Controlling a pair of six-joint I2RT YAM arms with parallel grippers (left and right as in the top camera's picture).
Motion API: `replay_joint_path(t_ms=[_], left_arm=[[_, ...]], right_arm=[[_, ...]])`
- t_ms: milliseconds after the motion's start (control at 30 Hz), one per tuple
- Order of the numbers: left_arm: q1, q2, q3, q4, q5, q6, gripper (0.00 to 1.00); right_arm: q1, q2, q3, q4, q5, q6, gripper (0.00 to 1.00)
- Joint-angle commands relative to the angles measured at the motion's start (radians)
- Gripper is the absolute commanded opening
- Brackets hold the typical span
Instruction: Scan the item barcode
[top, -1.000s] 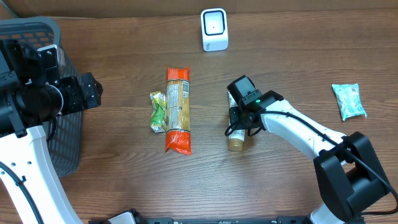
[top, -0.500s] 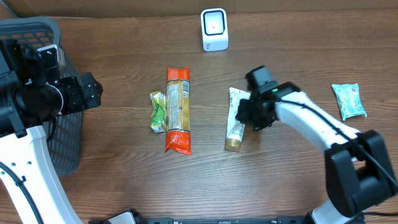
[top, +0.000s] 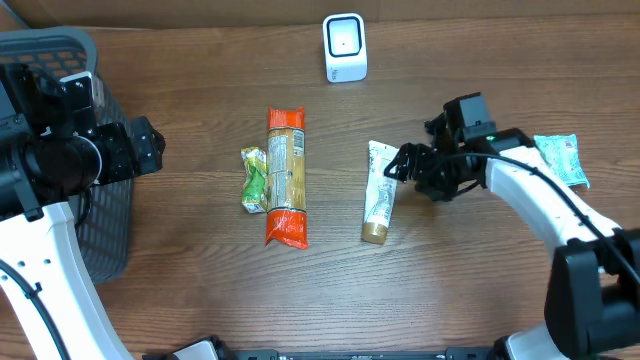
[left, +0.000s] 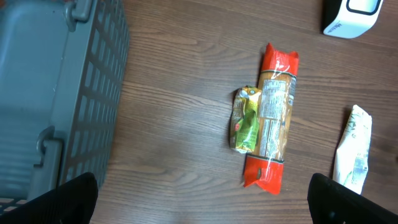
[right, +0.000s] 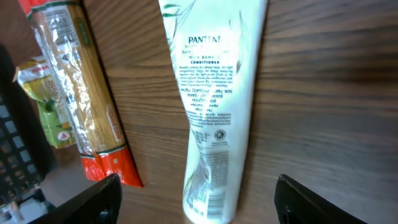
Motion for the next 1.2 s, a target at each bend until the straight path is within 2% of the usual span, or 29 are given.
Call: replay_joint_path(t_ms=[0, 367, 467, 667, 933, 1167], left_arm=[[0.004, 0.004, 0.006, -0.002, 0.009, 0.019, 0.99], [0.004, 0.005, 0.006, -0.002, 0.009, 0.019, 0.99], [0.004, 0.005, 0.006, -0.002, 0.009, 0.019, 1.00], [0.003, 0.005, 0.006, -0.002, 0.009, 0.019, 0.99], [0.004, 0.005, 0.006, -0.002, 0.009, 0.019, 0.99], [0.003, 0.005, 0.006, -0.002, 0.009, 0.019, 1.00]], right_arm=[[0.012, 0.032, -0.050, 0.038, -0.057, -0.003, 0.79], [0.020, 0.036, -0.060, 0.026, -0.058, -0.040, 0.72], [0.001, 0.035, -0.039, -0.052, -0.057, -0.115, 0.72], [-0.032, 0.035, -0.014, -0.183, 0.031, -0.123, 0.66], [-0.004, 0.036, -0.015, -0.278, 0.308, 0.026, 0.66], [0.077, 0.039, -0.017, -0.277, 0.345, 0.081, 0.66]])
